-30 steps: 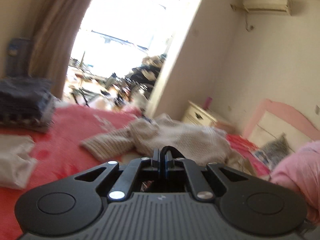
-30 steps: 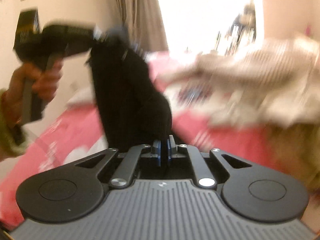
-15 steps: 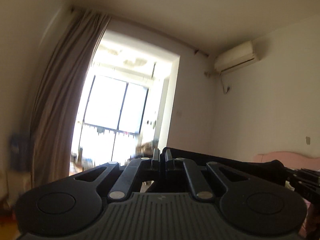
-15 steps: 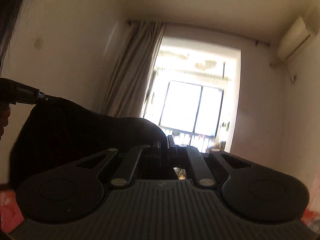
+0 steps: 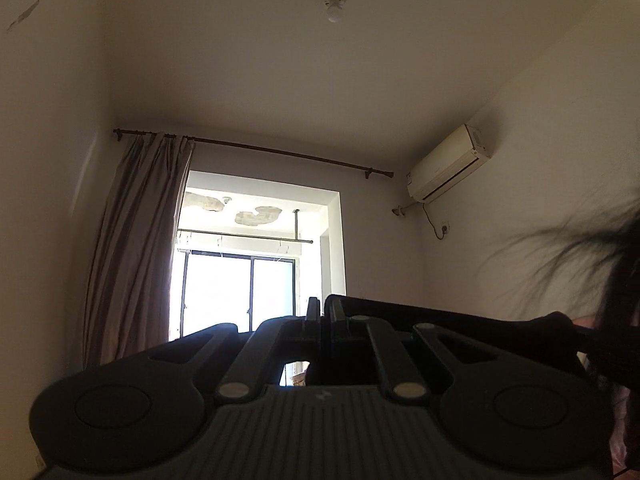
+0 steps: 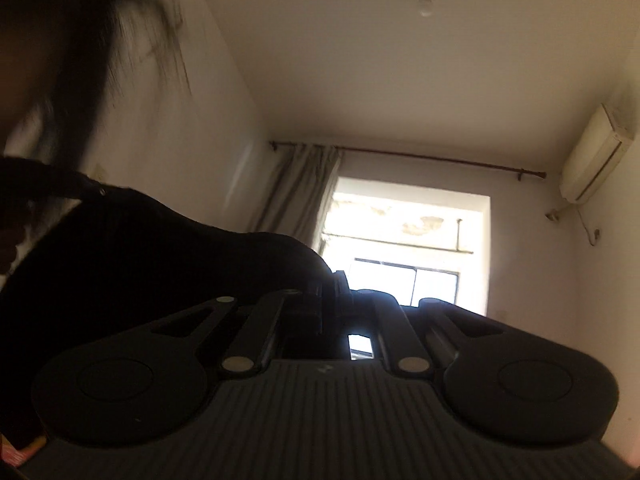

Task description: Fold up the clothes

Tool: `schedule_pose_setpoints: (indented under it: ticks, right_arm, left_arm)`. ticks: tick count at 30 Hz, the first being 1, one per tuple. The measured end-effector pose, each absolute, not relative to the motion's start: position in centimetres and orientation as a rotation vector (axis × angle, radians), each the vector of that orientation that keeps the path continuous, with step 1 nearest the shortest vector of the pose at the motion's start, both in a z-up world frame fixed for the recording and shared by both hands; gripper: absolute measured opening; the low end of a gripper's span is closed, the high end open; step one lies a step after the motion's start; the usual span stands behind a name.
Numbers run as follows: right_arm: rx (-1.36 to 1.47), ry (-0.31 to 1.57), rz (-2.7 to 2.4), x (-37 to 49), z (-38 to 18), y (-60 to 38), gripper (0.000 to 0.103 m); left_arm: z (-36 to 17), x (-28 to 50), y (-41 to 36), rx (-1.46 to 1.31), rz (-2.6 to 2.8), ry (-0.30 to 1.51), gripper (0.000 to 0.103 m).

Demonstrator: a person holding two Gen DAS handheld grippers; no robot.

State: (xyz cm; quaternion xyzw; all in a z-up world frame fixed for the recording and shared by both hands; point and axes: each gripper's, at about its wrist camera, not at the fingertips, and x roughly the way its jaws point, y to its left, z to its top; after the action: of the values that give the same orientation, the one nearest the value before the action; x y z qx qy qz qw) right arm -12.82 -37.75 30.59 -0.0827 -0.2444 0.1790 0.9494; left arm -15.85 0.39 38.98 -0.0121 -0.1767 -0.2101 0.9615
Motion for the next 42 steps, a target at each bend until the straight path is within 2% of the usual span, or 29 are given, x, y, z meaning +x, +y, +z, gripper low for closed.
schedule_pose_setpoints:
  ticks: [4, 7, 13, 16, 20, 29, 33, 35, 38, 39, 41, 42]
  right_arm:
    - [-0.151, -0.506, 0.415, -14.4, 31.2, -38.7, 0.004]
    - [-0.136, -0.444, 0.452, -13.4, 30.8, -39.0, 0.004]
    - [-0.107, -0.315, 0.52, -11.1, 29.9, -39.6, 0.004]
    - [-0.1, -0.182, 0.525, -6.6, 27.1, -38.9, 0.004]
    - [-0.096, 0.02, 0.517, 0.6, 21.8, -37.4, 0.004]
    - [-0.217, 0.354, 0.439, 17.1, 5.6, -32.2, 0.003]
    - [-0.248, 0.456, 0.424, 21.7, 0.1, -28.9, 0.004]
    - [-0.261, 0.487, 0.412, 22.1, -0.1, -26.3, 0.003]
    - [-0.219, 0.57, 0.394, 23.4, -2.7, -25.4, 0.003]
    - [-0.202, 0.597, 0.387, 23.7, -3.9, -25.6, 0.004]
    - [-0.164, 0.65, 0.389, 24.9, -5.4, -25.8, 0.004]
    - [-0.141, 0.674, 0.387, 25.0, -5.9, -26.2, 0.007]
  left_arm:
    - [39.7, -16.3, 0.5, -0.065, -0.462, -0.325, 0.005]
    - [39.6, -14.8, 1.0, -0.114, -0.483, -0.266, 0.005]
    - [35.0, -7.8, 0.7, -0.089, -0.424, -0.088, 0.005]
    - [30.7, -2.9, 1.1, -0.072, -0.376, 0.027, 0.005]
    - [21.6, 4.4, 1.4, -0.063, -0.301, 0.212, 0.005]
    - [1.6, 19.9, 1.1, 0.017, -0.141, 0.542, 0.005]
    - [-2.3, 24.4, 1.0, 0.053, -0.111, 0.604, 0.005]
    - [-3.2, 26.2, 0.5, 0.06, -0.096, 0.625, 0.006]
    - [-5.0, 28.1, -0.2, 0.068, -0.074, 0.683, 0.012]
    - [-5.6, 28.2, -0.4, 0.069, -0.069, 0.707, 0.017]
    - [-7.0, 28.5, -0.5, 0.061, -0.053, 0.759, 0.03]
    - [-7.6, 28.6, -0.5, 0.051, -0.045, 0.786, 0.044]
